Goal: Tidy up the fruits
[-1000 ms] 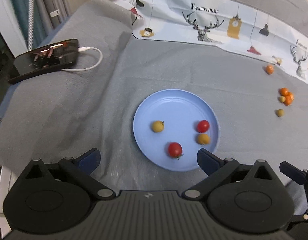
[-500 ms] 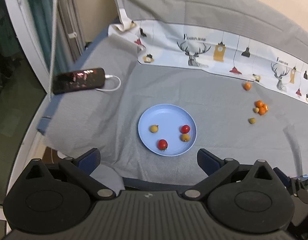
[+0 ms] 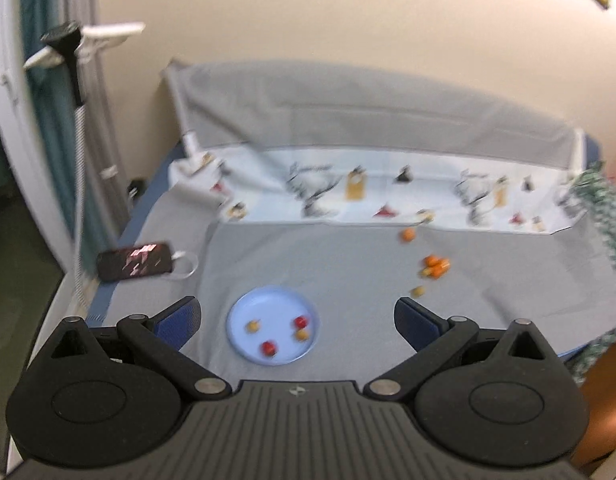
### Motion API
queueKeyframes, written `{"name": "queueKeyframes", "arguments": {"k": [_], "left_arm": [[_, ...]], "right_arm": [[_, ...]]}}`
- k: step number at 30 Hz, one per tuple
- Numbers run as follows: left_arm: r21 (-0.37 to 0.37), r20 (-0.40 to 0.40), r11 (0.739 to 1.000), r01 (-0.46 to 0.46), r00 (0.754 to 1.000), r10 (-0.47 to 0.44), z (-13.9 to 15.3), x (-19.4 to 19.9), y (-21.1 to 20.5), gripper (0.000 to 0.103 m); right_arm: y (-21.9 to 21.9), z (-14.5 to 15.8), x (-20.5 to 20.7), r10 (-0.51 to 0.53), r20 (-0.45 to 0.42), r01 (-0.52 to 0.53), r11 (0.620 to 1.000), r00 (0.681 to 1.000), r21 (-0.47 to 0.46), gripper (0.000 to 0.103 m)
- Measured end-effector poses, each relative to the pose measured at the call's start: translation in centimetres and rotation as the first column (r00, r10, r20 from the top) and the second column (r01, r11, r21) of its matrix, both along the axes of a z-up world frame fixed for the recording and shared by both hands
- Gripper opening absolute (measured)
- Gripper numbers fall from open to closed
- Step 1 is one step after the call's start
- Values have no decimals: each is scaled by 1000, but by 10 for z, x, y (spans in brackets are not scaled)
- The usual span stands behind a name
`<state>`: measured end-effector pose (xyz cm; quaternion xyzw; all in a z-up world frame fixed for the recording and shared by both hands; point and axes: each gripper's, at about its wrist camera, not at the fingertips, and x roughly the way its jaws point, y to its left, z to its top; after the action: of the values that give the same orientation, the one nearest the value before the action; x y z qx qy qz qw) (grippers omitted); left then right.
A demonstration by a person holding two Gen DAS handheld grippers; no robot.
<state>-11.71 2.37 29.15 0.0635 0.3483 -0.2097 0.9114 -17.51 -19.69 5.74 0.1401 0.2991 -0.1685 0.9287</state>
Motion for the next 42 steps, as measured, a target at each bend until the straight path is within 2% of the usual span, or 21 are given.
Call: {"name": "queueKeyframes", "arguments": {"k": [4, 10, 14, 24, 26, 29, 33, 35, 42], "left_arm": [[-17, 53, 1000, 5, 999, -4, 17, -12, -5, 103], [-10, 54, 1000, 10, 998, -9, 17, -14, -11, 103], [-24, 103, 1000, 7, 995, -4, 22, -17, -9, 103], [-3, 29, 1000, 26, 999, -26, 3, 13, -25, 103], [16, -9, 999, 38, 999, -38, -7, 31, -35, 103], [-5, -50, 997, 76, 996, -76, -26, 56, -53, 103], [-46, -93, 989, 139, 985, -143, -63, 87, -89, 103], [-44, -122, 988, 147, 981, -152, -85, 100, -106, 103], [0, -257, 988, 157, 955, -152, -179, 166, -176, 103]], "right_arm": [[-3, 4, -2, -12, 10, 12, 1000, 1000, -10, 98], [-9, 4, -3, -35, 8, 35, 999, 999, -7, 98], [-13, 3, -3, -41, 4, 41, 999, 999, -11, 98], [-27, -8, 10, -84, 1, 84, 996, 996, -9, 99], [-34, -10, 14, -119, 12, 119, 993, 993, -4, 100], [-46, -16, 21, -162, 26, 162, 987, 986, 7, 100], [-69, -27, 31, -198, 28, 199, 980, 980, -19, 102], [-84, -36, 36, -223, 30, 224, 974, 974, -33, 102], [-156, -102, 70, -330, 13, 330, 940, 944, -81, 102]]}}
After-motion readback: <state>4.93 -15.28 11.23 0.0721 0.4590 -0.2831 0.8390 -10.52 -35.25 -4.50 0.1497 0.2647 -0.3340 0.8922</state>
